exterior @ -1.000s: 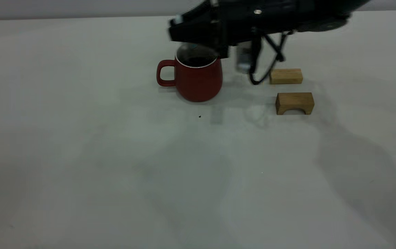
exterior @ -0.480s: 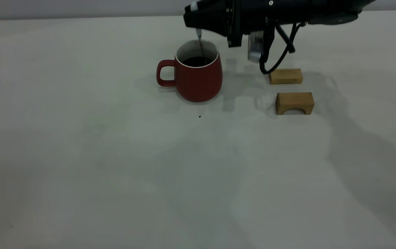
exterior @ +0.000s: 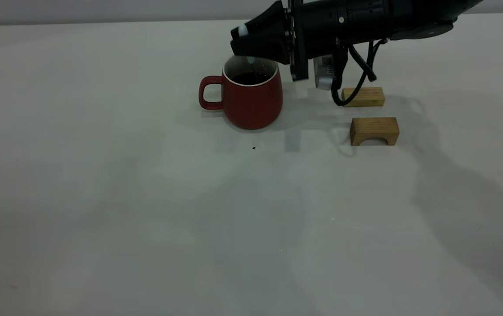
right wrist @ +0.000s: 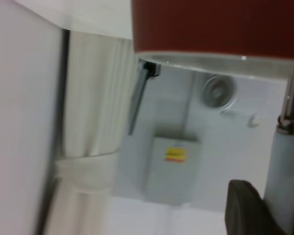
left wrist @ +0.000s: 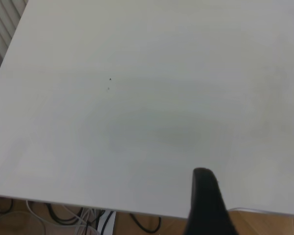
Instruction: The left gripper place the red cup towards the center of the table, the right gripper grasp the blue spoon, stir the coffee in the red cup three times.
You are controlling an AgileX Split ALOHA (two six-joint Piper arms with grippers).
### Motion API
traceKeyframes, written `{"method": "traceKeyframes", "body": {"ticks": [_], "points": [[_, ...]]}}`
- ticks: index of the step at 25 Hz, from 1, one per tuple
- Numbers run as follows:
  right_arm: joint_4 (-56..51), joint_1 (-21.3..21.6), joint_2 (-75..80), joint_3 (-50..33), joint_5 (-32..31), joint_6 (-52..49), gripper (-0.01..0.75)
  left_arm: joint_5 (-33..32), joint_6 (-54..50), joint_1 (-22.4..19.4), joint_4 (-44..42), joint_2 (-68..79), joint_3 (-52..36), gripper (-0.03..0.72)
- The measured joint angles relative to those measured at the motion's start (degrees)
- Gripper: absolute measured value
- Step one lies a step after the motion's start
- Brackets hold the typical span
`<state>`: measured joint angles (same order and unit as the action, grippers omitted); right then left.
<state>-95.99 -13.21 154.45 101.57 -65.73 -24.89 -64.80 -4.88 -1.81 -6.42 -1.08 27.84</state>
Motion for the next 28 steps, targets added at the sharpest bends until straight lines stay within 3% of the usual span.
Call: {"method": "traceKeyframes", "body": {"ticks": [2,6,10,14,20,28], "points": [[1.58,0.0,-0.15,0.0,-0.05,5.91,0.227,0.0,0.0,0.0,0.0,0.0,0.0,0.558],[9.99,0.0,-1.93,0.0,-0.05,18.17,0.43,0.0,-0.05,0.0,0.0,0.0,0.0,0.558],[24.19,0.0,-7.44,-0.01,-0.26,24.36,0.495,0.0,-0.05,0.0,0.0,0.0,0.0,0.558],[39.95,0.0,-15.32,-0.01,-1.39,26.67,0.474,0.0,-0.05,0.0,0.0,0.0,0.0,0.558],[62.81,0.0,-27.91,-0.12,-2.67,26.99,0.385,0.0,-0.05,0.0,0.0,0.0,0.0,0.558],[78.9,0.0,-49.66,-6.32,-3.48,33.03,0.257,0.0,-0.05,0.0,0.0,0.0,0.0,0.558]]}}
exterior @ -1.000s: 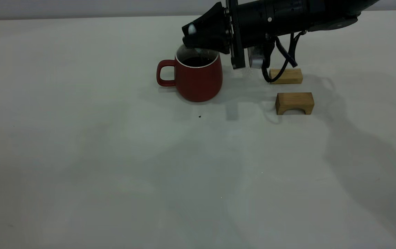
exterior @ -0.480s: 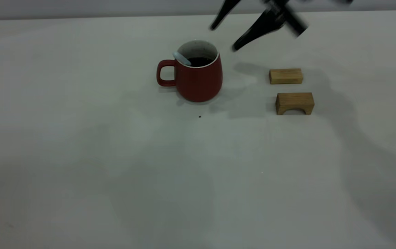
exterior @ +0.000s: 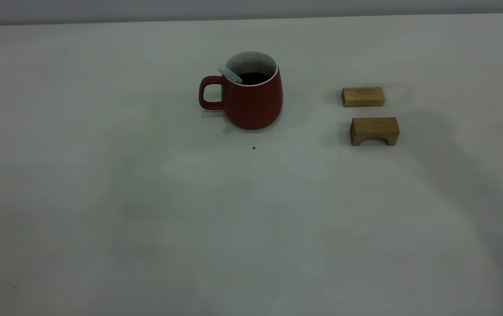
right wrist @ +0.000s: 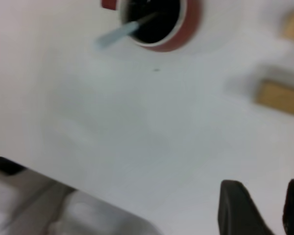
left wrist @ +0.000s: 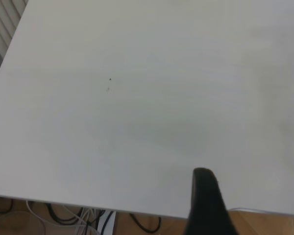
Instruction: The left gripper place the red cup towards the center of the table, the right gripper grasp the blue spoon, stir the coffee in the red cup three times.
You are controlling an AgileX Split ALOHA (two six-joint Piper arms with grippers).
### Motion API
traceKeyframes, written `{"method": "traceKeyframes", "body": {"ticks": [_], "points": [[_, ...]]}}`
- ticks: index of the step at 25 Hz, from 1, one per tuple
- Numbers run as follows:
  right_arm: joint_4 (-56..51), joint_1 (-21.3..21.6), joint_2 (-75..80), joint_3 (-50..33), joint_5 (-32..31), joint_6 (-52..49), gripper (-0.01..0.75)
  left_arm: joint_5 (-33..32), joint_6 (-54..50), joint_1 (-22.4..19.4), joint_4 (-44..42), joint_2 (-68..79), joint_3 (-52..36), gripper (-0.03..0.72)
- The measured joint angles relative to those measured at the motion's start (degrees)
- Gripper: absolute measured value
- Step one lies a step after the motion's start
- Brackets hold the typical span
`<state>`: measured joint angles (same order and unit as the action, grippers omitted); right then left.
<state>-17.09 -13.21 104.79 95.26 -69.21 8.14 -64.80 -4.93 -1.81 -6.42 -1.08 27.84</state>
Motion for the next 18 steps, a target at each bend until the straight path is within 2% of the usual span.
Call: {"method": "traceKeyframes", "body": {"ticks": [7,18], "points": [[12.11,0.0,-23.98,-18.9,-1.33,-3.11,0.224,0.0,0.06,0.0,0.0,0.0,0.0,0.558],[14.01,1.02,-59.65,-42.85,-1.69,-3.68,0.226,0.0,0.06,0.0,0.0,0.0,0.0,0.558]]}}
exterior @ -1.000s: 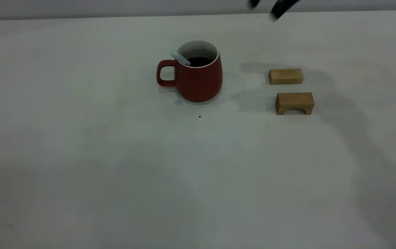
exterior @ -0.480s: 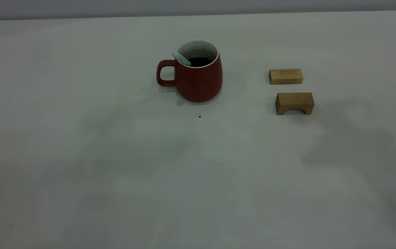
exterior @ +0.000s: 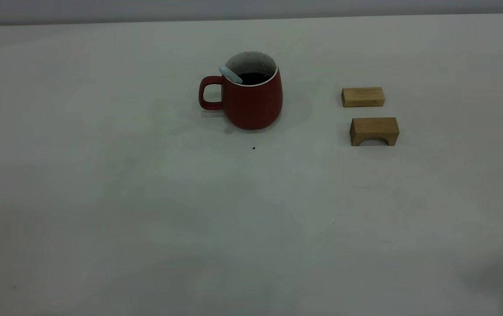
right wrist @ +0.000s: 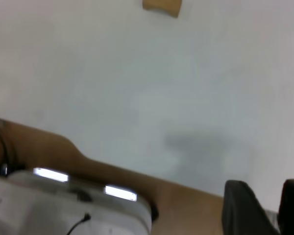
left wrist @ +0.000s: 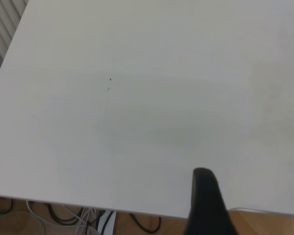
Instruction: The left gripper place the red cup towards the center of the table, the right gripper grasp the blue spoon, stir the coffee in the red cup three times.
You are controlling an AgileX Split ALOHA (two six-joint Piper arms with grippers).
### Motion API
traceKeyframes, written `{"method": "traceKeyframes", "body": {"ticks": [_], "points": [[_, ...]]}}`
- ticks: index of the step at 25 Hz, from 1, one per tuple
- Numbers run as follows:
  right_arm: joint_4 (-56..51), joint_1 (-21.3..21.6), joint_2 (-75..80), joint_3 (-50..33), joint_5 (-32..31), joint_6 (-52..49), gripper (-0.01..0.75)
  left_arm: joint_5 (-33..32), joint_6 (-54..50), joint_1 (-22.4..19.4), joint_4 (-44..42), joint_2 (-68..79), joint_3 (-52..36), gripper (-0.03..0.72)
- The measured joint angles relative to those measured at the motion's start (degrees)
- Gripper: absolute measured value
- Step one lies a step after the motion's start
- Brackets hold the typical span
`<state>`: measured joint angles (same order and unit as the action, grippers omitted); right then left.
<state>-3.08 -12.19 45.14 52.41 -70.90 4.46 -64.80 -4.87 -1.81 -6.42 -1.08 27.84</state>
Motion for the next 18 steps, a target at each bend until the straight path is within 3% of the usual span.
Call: {"method": "traceKeyframes", "body": {"ticks": [6,12,18], "points": [[1.17,9.4,-26.72,-6.54,0.52,0.63,0.23,0.0,0.0,0.0,0.0,0.0,0.0,0.558],[1.07,10.95,-42.44,-14.43,5.42,0.55,0.236,0.0,0.0,0.0,0.0,0.0,0.0,0.558],[-3.14,11.55,-44.05,-24.08,6.09,0.23,0.236,0.0,0.0,0.0,0.0,0.0,0.0,0.558]]}}
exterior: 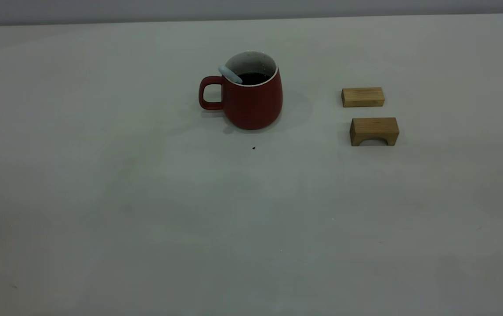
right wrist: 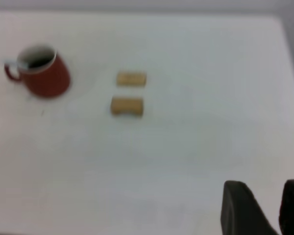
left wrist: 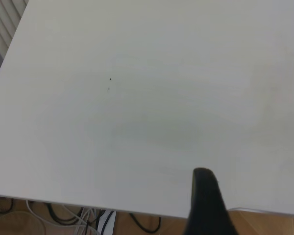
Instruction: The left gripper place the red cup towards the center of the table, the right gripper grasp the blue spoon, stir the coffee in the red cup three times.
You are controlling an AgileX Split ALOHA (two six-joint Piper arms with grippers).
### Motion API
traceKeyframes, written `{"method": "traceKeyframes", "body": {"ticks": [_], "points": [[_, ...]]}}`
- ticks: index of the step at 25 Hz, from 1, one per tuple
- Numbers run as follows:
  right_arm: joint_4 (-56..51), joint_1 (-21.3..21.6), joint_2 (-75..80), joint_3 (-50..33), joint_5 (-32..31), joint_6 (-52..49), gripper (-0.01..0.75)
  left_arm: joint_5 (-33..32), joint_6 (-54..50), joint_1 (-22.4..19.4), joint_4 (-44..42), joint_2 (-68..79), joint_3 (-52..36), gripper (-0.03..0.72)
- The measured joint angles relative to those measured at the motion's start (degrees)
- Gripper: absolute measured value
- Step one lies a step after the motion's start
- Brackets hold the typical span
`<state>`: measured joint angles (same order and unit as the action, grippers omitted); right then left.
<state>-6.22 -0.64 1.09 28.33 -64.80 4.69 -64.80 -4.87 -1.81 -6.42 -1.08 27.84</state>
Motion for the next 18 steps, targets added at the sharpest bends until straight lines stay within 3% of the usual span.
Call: {"method": "traceKeyframes", "body": {"ticks": [18], "points": [[0.39,0.0,0.0,-1.5,-0.2,0.14,0.236,0.0,-0.06,0.0,0.0,0.0,0.0,0.558]]}}
